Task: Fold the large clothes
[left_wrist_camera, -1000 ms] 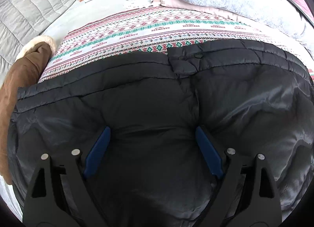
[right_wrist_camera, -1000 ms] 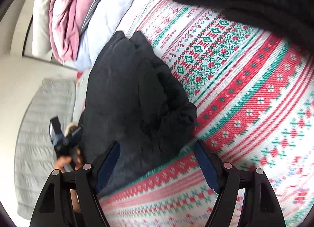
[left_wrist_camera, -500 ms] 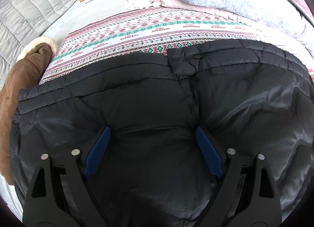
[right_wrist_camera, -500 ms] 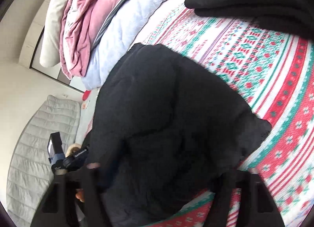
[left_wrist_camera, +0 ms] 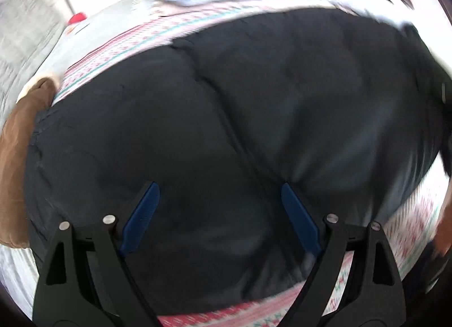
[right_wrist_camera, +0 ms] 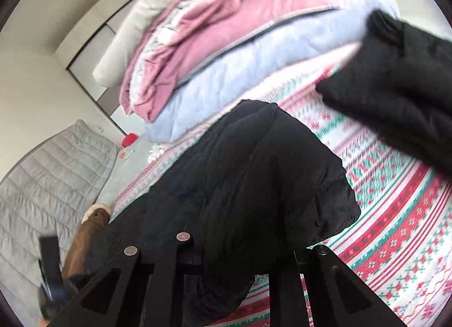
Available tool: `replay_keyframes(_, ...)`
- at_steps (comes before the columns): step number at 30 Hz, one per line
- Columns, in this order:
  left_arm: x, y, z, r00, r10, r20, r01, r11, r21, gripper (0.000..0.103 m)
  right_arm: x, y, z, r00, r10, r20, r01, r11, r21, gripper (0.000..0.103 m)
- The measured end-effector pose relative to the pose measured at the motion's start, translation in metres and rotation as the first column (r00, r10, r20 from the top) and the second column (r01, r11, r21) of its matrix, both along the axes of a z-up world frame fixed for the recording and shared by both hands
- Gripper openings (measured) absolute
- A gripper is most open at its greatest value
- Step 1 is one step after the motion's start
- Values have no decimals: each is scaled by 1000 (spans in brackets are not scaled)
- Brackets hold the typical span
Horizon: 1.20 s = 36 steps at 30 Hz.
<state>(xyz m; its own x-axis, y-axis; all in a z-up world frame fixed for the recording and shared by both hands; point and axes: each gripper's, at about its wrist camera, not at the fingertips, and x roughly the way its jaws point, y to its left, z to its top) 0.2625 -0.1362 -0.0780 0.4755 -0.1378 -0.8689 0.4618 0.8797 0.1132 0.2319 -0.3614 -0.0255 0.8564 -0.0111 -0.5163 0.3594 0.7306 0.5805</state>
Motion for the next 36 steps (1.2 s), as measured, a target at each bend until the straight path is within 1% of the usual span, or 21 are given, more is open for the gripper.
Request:
replay_keyframes(1, -4, -3, -5, 1000, -7, 1, 7, 1000, 5, 89, -4, 3, 8, 1000, 2, 18, -2, 1000, -31, 16)
replay_keyframes(3, -5, -6, -16, 1000, -12, -9, 12, 1000, -22, 89, -10, 8, 17, 999, 4, 41, 0, 996, -91, 16)
replay_keyframes(5, -6, -6, -18, 1000, 2, -2, -2, 999, -44, 89, -16, 14, 24, 999, 9, 52, -1, 989, -146, 15)
replay_keyframes(8, -17, -9, -9, 1000, -17, -2, 16, 997, -80, 89, -23, 21, 34, 998, 6, 62, 8, 973, -230, 15)
replay_keyframes(10, -27, -10, 0, 999, -39, -7, 38, 993, -109, 89, -32, 22, 45, 997, -10, 82, 35, 953, -300, 15)
replay_keyframes(12, -41, -8, 11, 998, -60, 12, 61, 988, -142, 89, -43, 18, 53, 994, -27, 101, 60, 939, -338, 15)
replay_keyframes(14, -50, -10, 11, 997, -79, 22, 81, 984, -157, 89, -49, 12, 58, 993, -43, 108, 77, 936, -343, 15)
replay_keyframes(16, -59, -22, -1, 992, -125, 0, 124, 984, -130, 89, -52, 4, 60, 993, -48, 106, 81, 942, -327, 15)
replay_keyframes(17, -59, -25, -6, 990, -139, 4, 138, 984, -114, 89, -53, 3, 60, 993, -45, 105, 76, 945, -318, 15)
replay_keyframes(18, -64, -32, -13, 988, -156, 24, 157, 984, -84, 89, -53, 2, 61, 994, -38, 104, 69, 947, -314, 15)
replay_keyframes(19, -66, -34, -16, 986, -161, 38, 163, 984, -71, 89, -52, 3, 61, 995, -32, 99, 62, 945, -321, 15)
replay_keyframes(21, -69, -37, -20, 985, -165, 57, 168, 984, -53, 89, -51, 11, 64, 995, -23, 93, 55, 933, -356, 15)
replay_keyframes(22, -68, -37, -20, 985, -165, 56, 168, 984, -56, 89, -48, 19, 66, 996, -13, 93, 48, 921, -386, 15)
replay_keyframes(25, -66, -29, -21, 985, -166, 47, 170, 982, -85, 89, -49, 37, 74, 994, 18, 108, 34, 886, -462, 15)
replay_keyframes(27, -65, -21, -18, 986, -166, 33, 169, 980, -107, 89, -47, 46, 79, 992, 35, 118, 27, 873, -486, 15)
replay_keyframes(30, -65, -5, -7, 989, -141, 34, 144, 979, -144, 89, -44, 54, 86, 991, 38, 130, 33, 862, -506, 15)
replay_keyframes(32, -61, 18, 0, 994, -99, 38, 104, 981, -165, 89, -40, 55, 90, 991, 37, 131, 35, 862, -506, 15)
replay_keyframes(34, -61, 34, 1, 997, -63, 37, 68, 985, -160, 89, -37, 56, 93, 991, 33, 129, 36, 866, -498, 15)
replay_keyframes(36, -57, 55, -3, 999, -22, 40, 27, 990, -137, 89, -34, 57, 94, 993, 24, 119, 39, 865, -500, 15)
